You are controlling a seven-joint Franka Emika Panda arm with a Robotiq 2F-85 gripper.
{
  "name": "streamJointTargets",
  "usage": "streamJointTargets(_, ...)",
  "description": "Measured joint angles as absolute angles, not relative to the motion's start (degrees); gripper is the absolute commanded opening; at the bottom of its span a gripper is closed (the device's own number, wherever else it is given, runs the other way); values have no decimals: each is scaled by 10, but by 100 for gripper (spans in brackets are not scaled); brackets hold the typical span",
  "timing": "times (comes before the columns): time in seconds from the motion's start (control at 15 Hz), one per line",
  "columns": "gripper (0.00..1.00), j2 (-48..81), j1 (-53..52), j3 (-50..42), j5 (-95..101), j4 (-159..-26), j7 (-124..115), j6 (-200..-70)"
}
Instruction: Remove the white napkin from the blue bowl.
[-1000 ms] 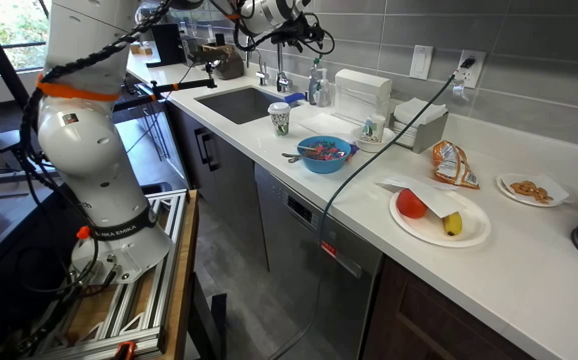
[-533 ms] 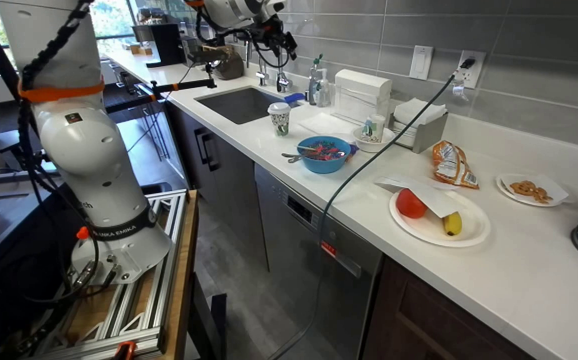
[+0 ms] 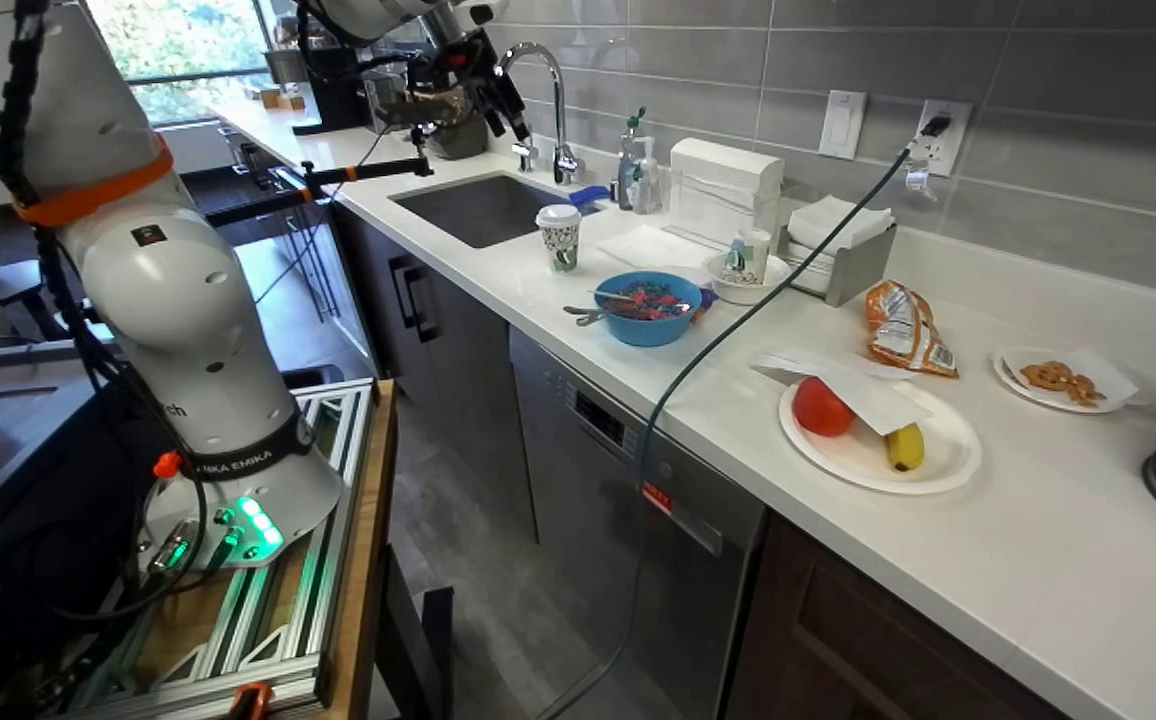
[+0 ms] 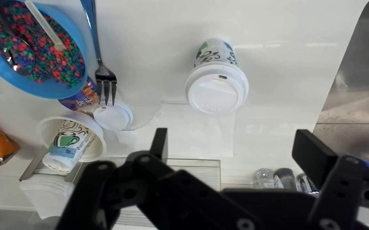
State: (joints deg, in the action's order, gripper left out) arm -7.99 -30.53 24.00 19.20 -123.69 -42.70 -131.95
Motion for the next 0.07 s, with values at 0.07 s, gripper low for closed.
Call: streamJointTargets(0.07, 100, -81, -305, 239, 192, -1239, -427, -1319)
